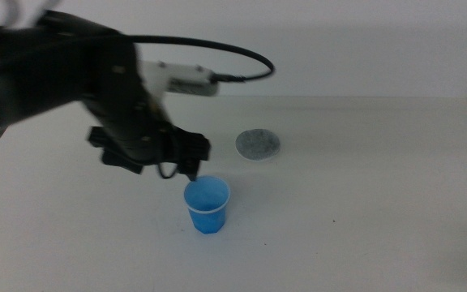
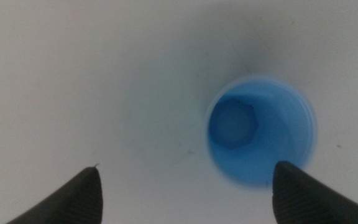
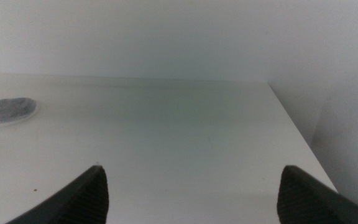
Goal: Place an empty cup on a cup mat.
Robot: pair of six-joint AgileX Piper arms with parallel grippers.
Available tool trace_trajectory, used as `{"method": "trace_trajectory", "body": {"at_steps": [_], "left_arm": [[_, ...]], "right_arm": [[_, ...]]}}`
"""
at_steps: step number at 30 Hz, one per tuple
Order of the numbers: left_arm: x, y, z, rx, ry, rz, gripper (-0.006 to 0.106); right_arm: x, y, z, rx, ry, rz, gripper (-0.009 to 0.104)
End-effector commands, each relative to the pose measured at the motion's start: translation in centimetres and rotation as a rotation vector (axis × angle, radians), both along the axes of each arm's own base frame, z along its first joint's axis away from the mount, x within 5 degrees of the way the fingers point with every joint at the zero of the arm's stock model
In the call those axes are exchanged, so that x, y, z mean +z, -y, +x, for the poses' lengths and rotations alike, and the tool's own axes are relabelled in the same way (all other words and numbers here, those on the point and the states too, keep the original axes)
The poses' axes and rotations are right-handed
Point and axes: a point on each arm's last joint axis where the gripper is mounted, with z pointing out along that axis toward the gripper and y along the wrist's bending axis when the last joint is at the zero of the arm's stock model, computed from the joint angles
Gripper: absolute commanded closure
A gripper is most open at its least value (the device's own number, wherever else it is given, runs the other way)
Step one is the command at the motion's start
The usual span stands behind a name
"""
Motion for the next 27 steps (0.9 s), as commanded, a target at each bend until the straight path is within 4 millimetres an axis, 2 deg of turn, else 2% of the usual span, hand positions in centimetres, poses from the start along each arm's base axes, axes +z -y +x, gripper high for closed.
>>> {"method": "trace_trajectory", "body": {"at_steps": [1,8,10,13,16,19,23,27], "left_arm": [[-1.6,1.3,1.4,0.008,-0.042,0.026,0.007],[-6.2,2.8,3.1,0.018,-0.147,0.02,0.009],[-6.9,3.0,3.3,0.02,-0.163,0.018,0.015],[-7.8,3.2,3.4,0.008,-0.189,0.016,0.033],[-7.8,3.2,3.4,0.014,-0.194,0.006,0.065],[-7.5,3.3,3.4,0.015,-0.195,0.002,0.102],[-5.3,3.8,4.6,0.01,-0.144,-0.002,0.102],[-2.0,4.8,7.6,0.016,-0.006,-0.029,0.102]], "right_arm": [[0.0,0.0,0.0,0.0,0.008,-0.01,0.002],[0.0,0.0,0.0,0.0,0.008,-0.01,0.002],[0.0,0.0,0.0,0.0,0.008,-0.01,0.002],[0.0,0.0,0.0,0.0,0.008,-0.01,0.002],[0.0,0.0,0.0,0.0,0.008,-0.01,0.002],[0.0,0.0,0.0,0.0,0.008,-0.01,0.002],[0.0,0.0,0.0,0.0,0.008,-0.01,0.002],[0.0,0.0,0.0,0.0,0.008,-0.01,0.002]]}}
